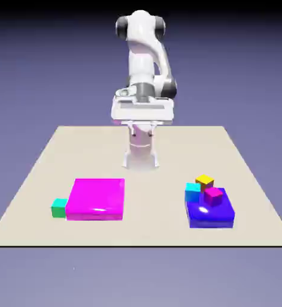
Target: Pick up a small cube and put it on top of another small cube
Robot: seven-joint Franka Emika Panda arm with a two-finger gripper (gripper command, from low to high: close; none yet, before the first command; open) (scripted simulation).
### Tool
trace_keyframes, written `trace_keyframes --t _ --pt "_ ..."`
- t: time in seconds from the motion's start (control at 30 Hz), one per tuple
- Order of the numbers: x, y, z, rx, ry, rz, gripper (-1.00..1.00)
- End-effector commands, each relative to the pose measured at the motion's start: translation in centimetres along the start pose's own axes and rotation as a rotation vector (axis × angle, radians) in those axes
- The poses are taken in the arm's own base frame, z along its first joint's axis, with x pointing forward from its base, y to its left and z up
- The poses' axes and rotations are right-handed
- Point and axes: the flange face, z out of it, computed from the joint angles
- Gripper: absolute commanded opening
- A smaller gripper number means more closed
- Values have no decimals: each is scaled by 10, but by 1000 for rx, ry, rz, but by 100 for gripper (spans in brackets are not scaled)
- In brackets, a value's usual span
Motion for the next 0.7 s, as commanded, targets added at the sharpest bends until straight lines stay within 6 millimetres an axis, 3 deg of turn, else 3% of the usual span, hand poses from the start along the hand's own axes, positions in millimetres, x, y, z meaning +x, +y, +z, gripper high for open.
trace_keyframes --t 0.0,0.17,0.37,0.53,0.67 --pt "10 10 11 -39 -14 66 0" --pt "53 68 62 -230 -72 405 0" --pt "92 161 112 -451 -116 825 0" --pt "109 251 144 -629 -136 1180 0" --pt "111 328 162 -768 -144 1465 0"
